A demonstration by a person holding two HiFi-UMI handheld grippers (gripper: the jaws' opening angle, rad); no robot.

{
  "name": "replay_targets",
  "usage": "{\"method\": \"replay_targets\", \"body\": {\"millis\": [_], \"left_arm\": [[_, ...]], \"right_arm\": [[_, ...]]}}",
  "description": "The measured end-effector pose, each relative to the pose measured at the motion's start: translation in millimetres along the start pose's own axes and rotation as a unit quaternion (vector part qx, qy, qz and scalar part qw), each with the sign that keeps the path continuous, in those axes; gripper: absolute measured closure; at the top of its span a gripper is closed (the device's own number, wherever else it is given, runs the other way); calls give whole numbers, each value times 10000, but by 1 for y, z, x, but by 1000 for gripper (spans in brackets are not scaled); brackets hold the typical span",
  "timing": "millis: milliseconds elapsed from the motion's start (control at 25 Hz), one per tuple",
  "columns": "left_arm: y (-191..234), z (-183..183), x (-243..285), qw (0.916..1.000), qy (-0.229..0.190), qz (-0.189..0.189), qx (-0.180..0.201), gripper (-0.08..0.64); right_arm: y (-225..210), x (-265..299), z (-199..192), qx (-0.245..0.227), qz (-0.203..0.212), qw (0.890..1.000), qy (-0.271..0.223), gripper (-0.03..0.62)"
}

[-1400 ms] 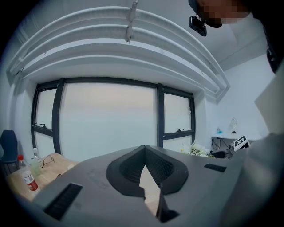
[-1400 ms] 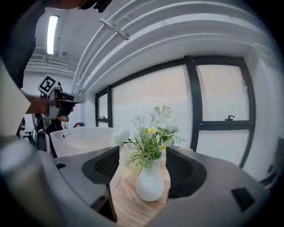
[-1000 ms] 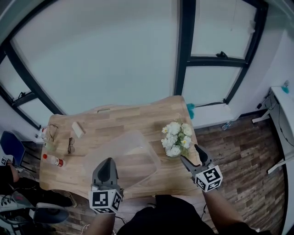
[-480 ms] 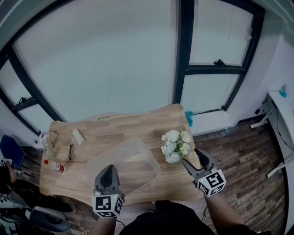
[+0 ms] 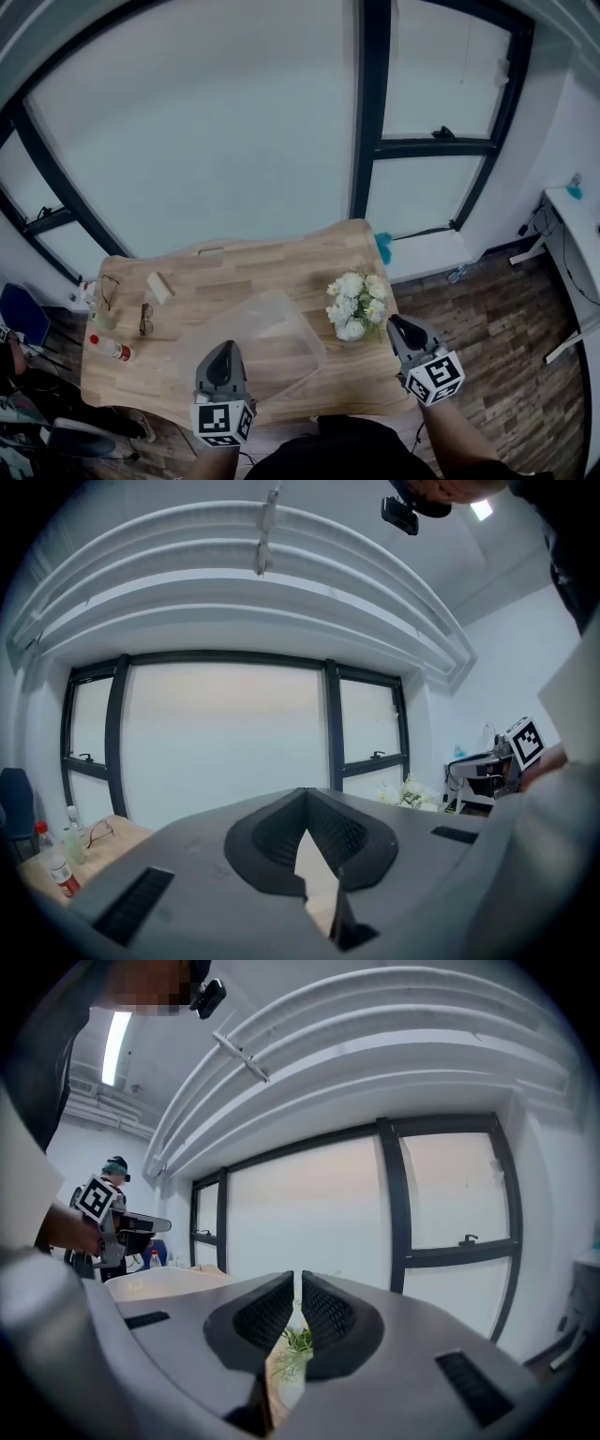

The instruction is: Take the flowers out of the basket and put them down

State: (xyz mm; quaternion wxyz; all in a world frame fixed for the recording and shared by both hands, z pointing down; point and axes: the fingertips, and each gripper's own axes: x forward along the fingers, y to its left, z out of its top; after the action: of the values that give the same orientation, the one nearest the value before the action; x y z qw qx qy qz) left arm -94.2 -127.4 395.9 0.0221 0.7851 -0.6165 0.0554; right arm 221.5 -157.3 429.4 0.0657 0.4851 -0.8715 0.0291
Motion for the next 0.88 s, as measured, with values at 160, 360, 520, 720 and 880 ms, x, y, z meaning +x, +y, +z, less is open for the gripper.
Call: {"method": "replay_targets", "body": {"millis": [160, 360, 520, 720, 880], "left_arm": [[-2, -8, 4, 10000, 74, -22, -3, 555], [-5, -17, 7, 9998, 170, -52, 2, 555], [-7, -12, 11, 9999, 129, -77, 6, 556], [-5, -9, 14, 9999, 103, -67, -18, 555], [-2, -9, 15, 9999, 97, -16, -33, 555]], "right_arm": [[0, -1, -4, -15, 19, 10000, -2, 569], [-5, 1, -2, -50, -95, 9999, -26, 571], [-7, 2, -1, -55, -138, 9999, -26, 571], [-9, 5, 0, -62, -132, 9999, -31, 571], [-11, 6, -1, -84, -144, 9999, -24, 571]]}}
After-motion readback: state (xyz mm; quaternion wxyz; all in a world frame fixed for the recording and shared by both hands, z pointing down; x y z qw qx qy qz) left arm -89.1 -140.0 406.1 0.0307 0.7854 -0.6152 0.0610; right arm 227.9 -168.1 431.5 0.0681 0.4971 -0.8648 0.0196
